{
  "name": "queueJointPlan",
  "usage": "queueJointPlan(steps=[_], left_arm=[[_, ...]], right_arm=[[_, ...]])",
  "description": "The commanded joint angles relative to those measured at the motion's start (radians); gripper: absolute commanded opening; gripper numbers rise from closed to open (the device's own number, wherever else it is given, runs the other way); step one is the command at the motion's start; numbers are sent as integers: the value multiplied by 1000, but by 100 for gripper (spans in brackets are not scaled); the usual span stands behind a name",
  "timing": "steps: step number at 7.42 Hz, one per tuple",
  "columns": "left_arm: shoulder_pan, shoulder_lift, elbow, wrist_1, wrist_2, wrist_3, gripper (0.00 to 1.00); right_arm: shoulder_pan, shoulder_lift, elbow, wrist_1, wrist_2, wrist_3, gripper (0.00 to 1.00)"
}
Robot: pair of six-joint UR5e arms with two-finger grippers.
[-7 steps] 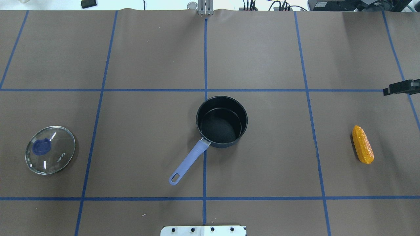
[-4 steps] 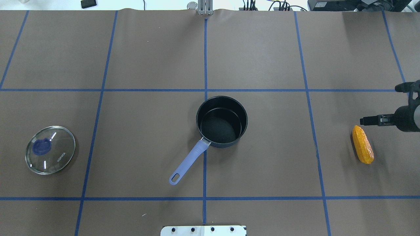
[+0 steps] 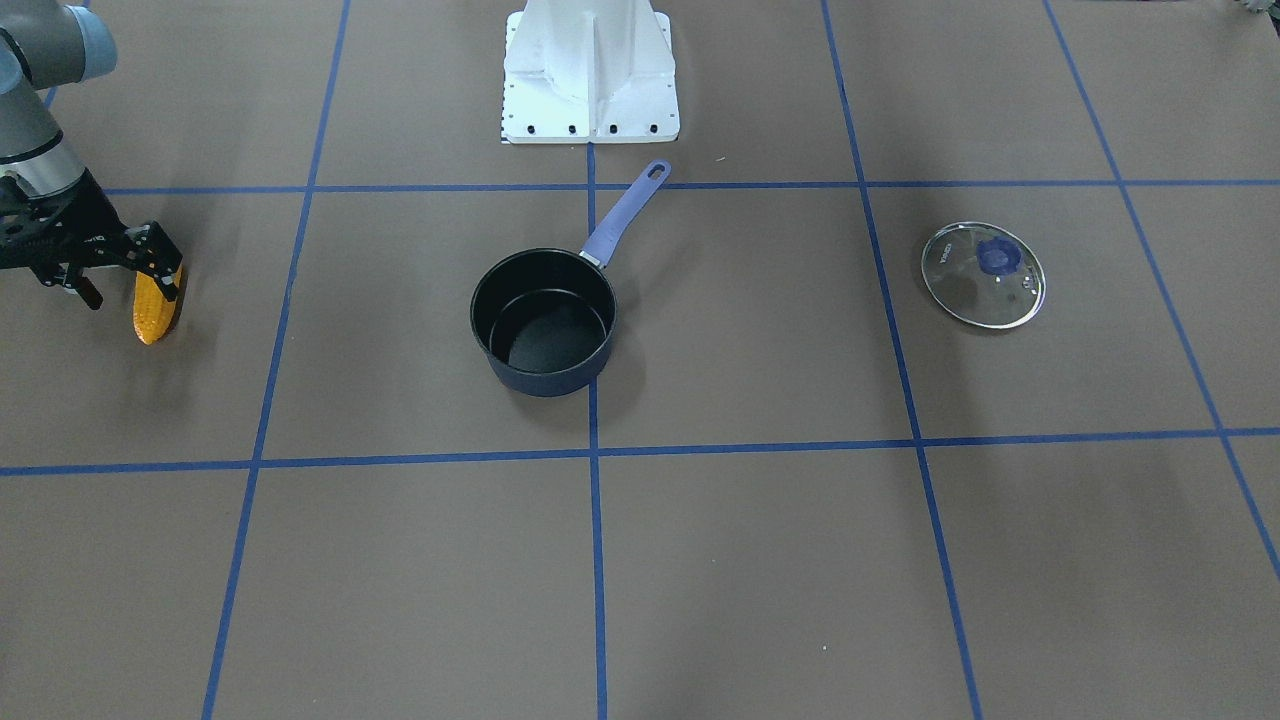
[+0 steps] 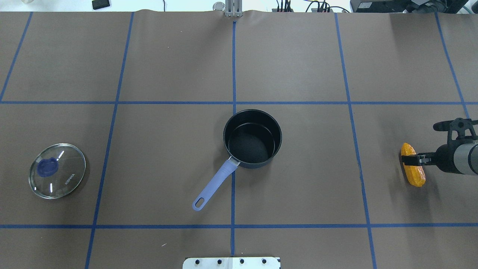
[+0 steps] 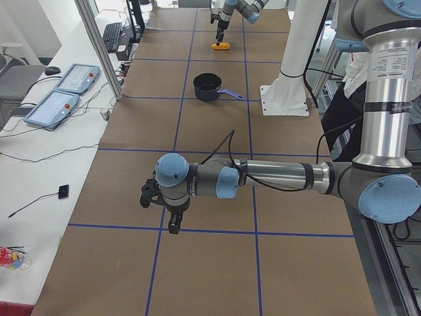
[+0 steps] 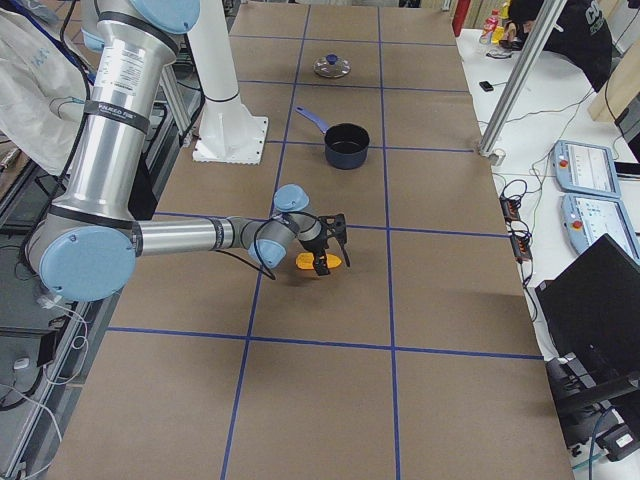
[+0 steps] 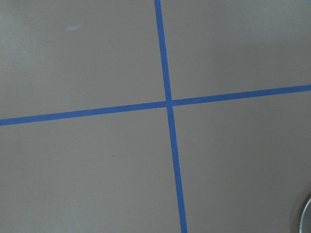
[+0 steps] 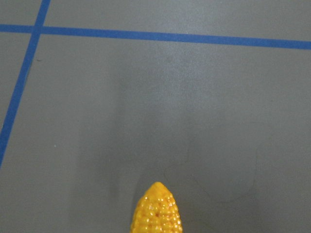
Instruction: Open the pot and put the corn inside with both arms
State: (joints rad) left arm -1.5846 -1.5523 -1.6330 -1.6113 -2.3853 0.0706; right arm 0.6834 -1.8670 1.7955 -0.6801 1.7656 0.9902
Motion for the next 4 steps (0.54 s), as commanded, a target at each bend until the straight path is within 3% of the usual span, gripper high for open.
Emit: queueJointPlan(steps=[1, 2, 3, 4], left_arm=[[0, 0, -1, -1, 0, 0, 98], [0, 0, -1, -1, 0, 0, 98], [0, 0, -1, -1, 0, 0, 98], [0, 0, -1, -1, 0, 0, 98]], right_arm=[[-44, -1, -1, 1, -31, 1, 66], [-50, -1, -2, 1, -31, -1, 29], [-50, 0, 2, 1, -29, -2, 0], [-50, 6, 8, 1, -26, -4, 0]])
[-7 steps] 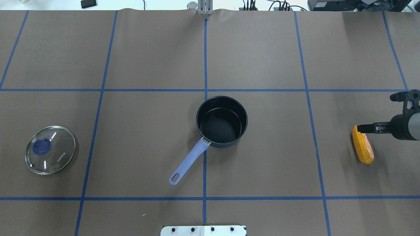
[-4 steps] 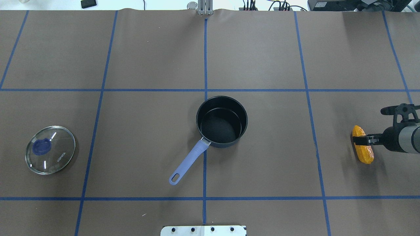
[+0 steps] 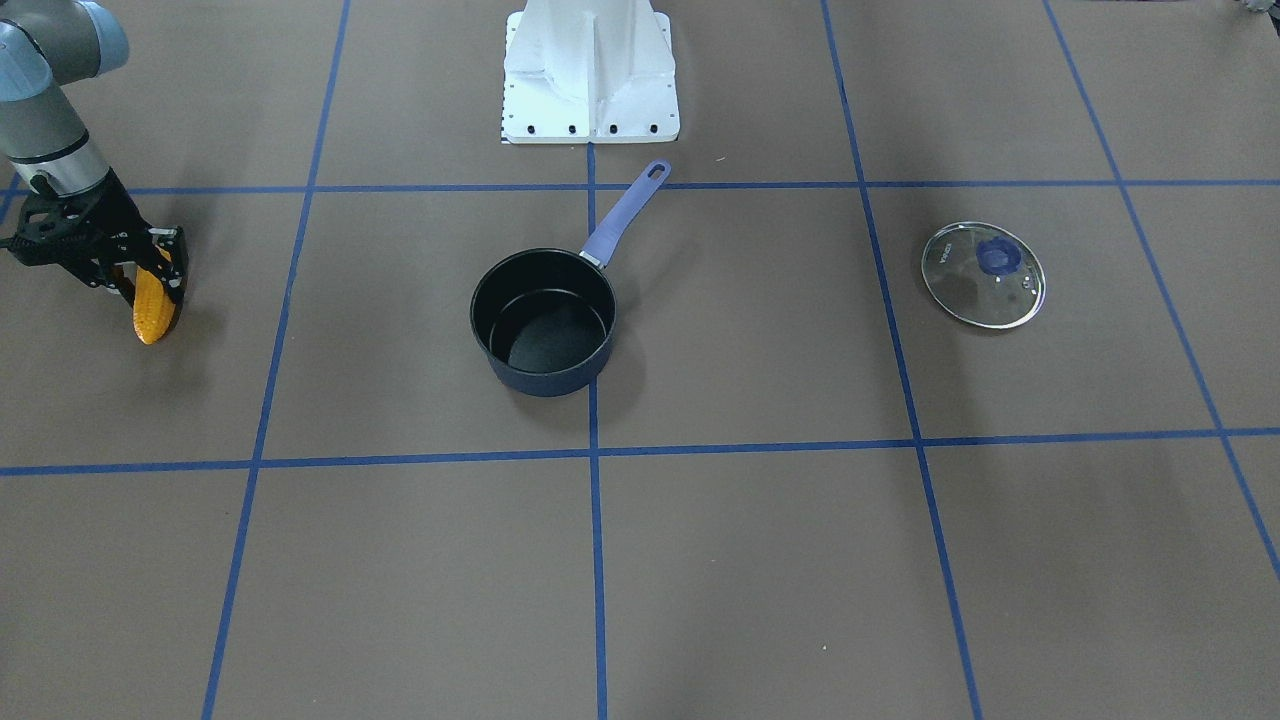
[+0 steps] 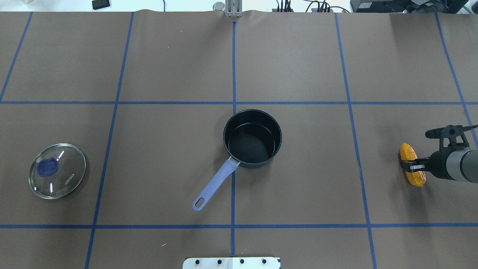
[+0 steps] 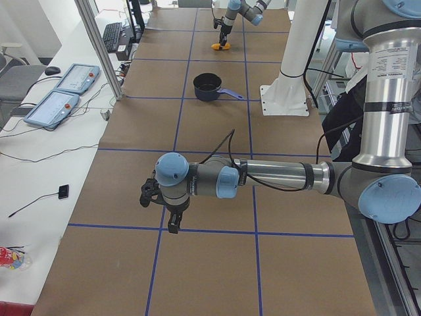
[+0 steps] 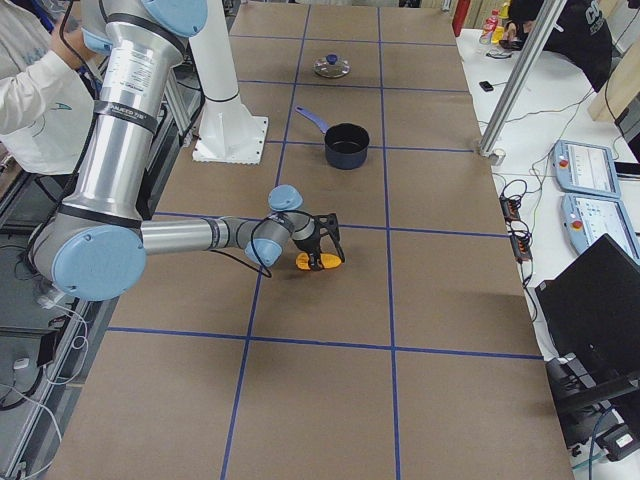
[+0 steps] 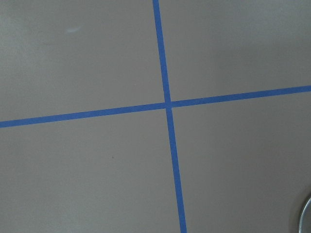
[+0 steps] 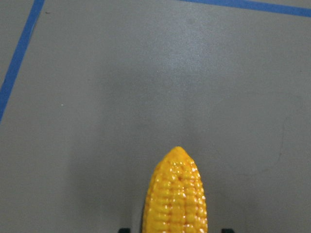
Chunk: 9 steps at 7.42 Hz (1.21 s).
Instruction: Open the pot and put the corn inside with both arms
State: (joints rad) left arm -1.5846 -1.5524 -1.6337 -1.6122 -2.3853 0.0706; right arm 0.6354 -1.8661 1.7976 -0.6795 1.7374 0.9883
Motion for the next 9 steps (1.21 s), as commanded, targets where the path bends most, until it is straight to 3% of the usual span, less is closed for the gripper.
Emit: queueJointPlan(steps=[1, 3, 7, 8, 9], left_arm=[[0, 0, 0, 0, 0, 0, 98], [1, 0, 0, 0, 0, 0, 98], [1, 2, 6, 12, 2, -12, 98], [1, 2, 6, 12, 2, -12, 98], [1, 9, 6, 12, 2, -12, 98]], right_arm=[[0, 10, 37, -2, 11, -4, 0], [-2, 103, 101, -87, 28, 3, 0], [-54, 720, 99, -756, 10, 232, 0], [-92, 893, 50, -894, -24, 318, 0], [-115, 1018, -30, -944, -47, 392, 0]])
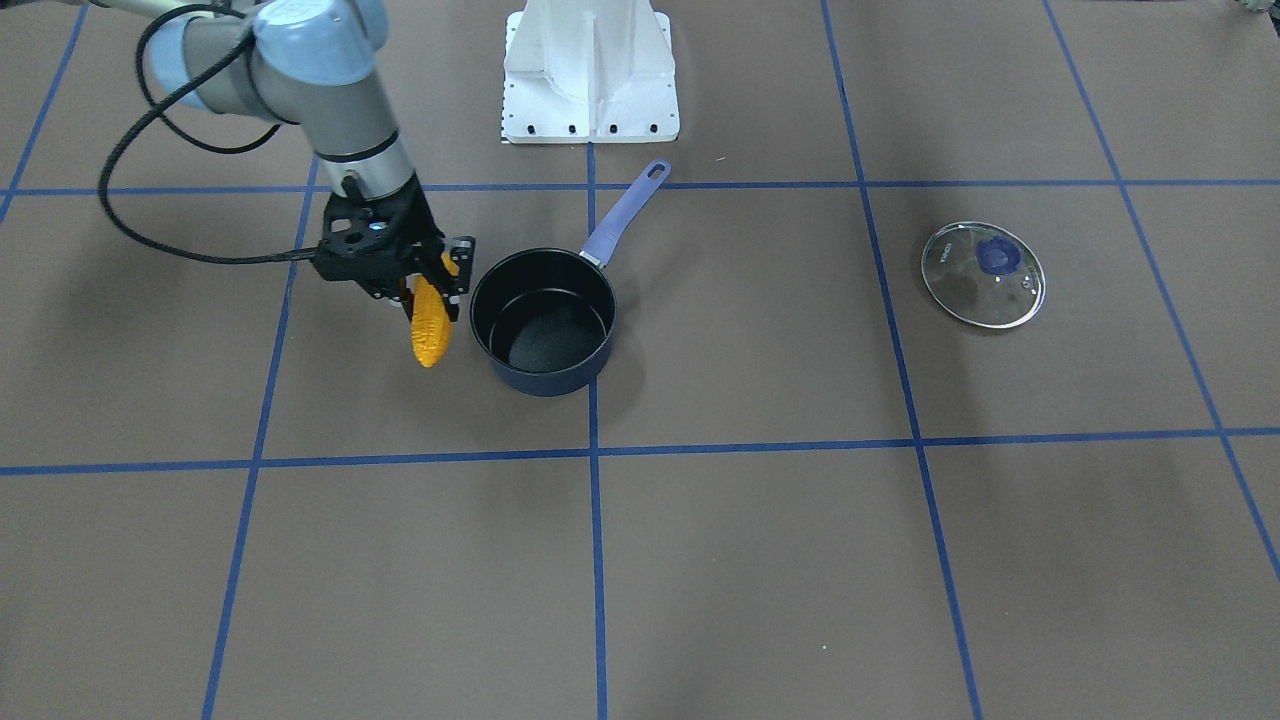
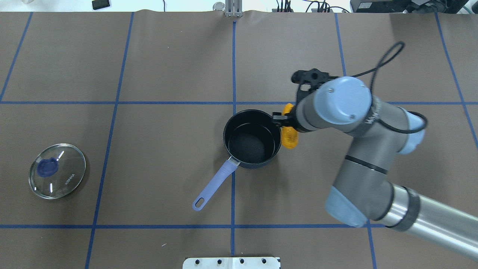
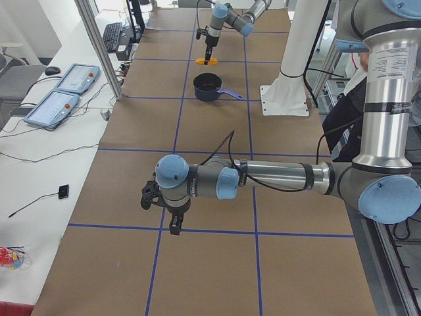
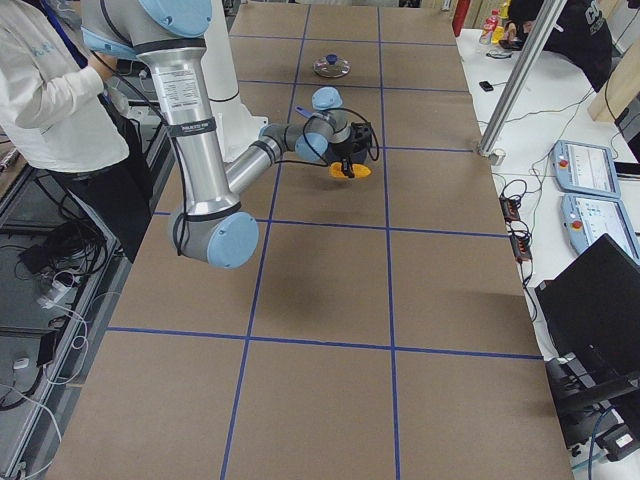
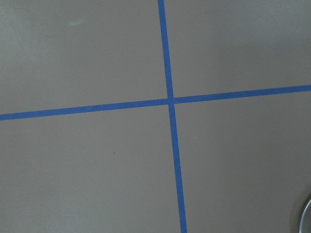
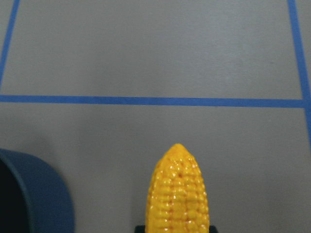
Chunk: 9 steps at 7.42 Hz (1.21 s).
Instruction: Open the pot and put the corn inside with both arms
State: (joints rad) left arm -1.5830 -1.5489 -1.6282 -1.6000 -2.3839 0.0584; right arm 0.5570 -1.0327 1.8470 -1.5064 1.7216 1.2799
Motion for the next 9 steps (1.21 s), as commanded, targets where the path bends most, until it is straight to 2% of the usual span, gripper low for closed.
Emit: queueJointPlan(steps=[1, 2, 3, 4, 7, 9], left_arm=[[0, 10, -1, -5, 0, 0, 98], [0, 12, -1, -5, 0, 0, 98], [0, 12, -1, -5, 0, 0, 98], [0, 15, -1, -6, 0, 0, 98], [0, 23, -1, -12, -1, 1, 98], [0, 26, -1, -12, 0, 1, 98]], right_arm=[[-52, 236, -139, -118, -45, 120, 0], [-67, 252, -172, -115, -69, 124, 0], [-72, 249, -183, -114, -71, 124, 37], [-80, 241, -181, -115, -83, 124, 99], [-80, 243, -175, -117, -106, 121, 100], [-31, 240, -172, -124, -61, 105, 100]])
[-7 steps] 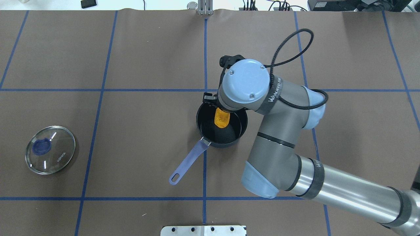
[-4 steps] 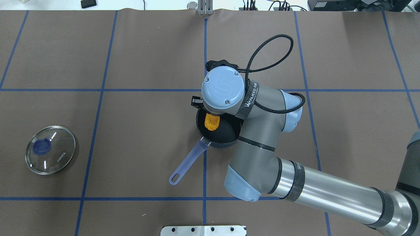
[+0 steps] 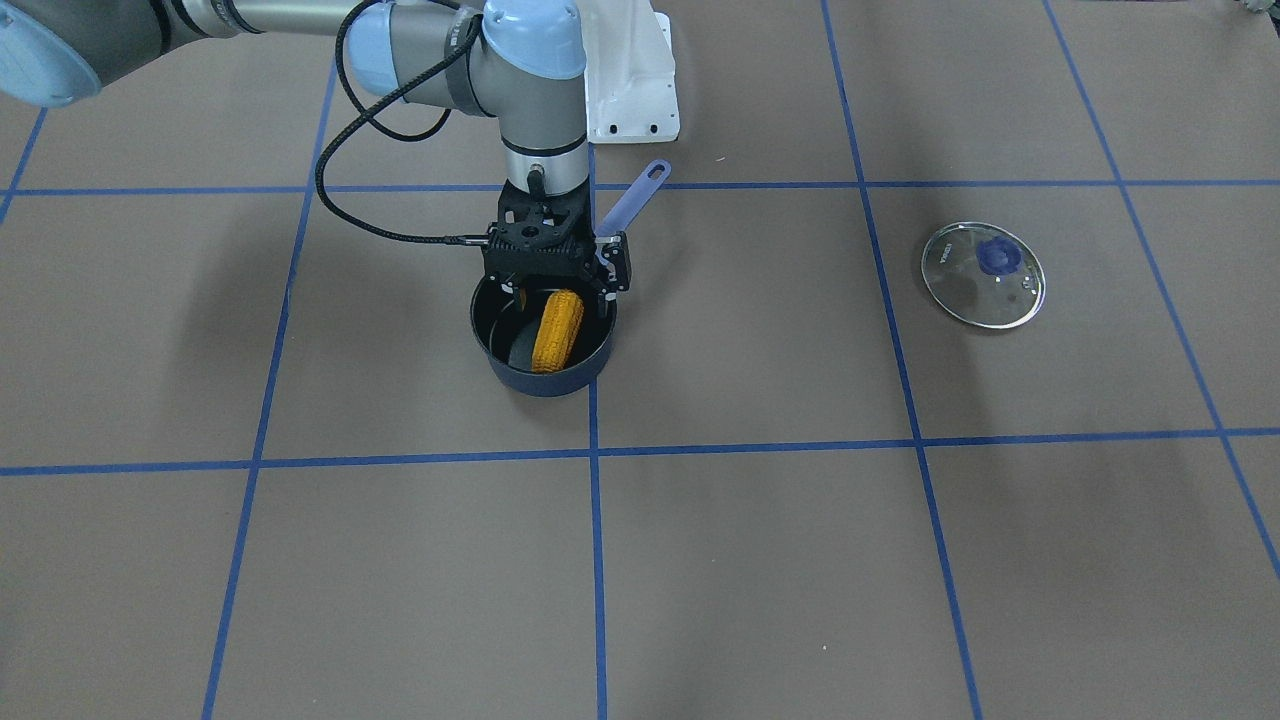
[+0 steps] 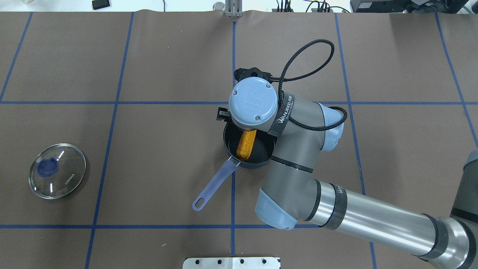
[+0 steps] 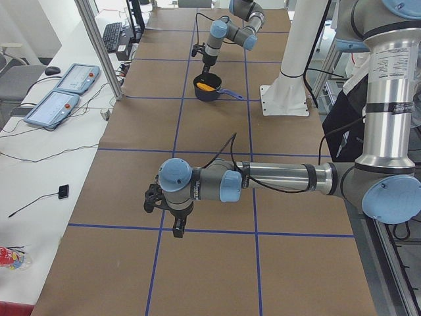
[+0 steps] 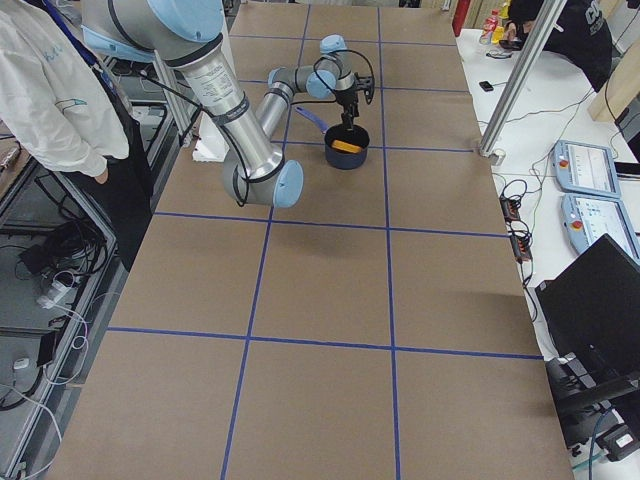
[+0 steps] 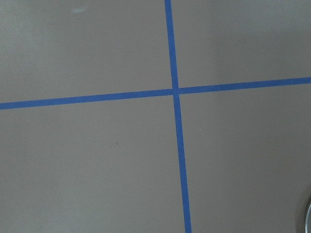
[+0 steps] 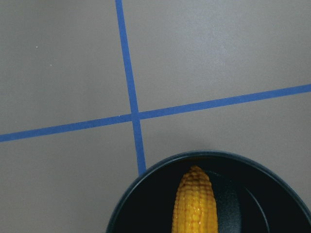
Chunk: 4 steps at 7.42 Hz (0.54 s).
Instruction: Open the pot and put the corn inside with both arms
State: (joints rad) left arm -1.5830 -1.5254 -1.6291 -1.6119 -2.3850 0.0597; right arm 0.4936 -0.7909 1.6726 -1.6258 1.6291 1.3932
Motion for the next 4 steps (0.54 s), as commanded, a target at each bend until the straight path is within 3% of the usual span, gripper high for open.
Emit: queueJointPlan(steps=[1, 4], left_arm=[[0, 8, -2, 9, 1, -1, 98], [0, 31, 0, 7, 9, -1, 98]], right_arm=[[95, -11, 7, -43, 91, -69, 100], [406, -198, 55, -37, 346, -525, 100]])
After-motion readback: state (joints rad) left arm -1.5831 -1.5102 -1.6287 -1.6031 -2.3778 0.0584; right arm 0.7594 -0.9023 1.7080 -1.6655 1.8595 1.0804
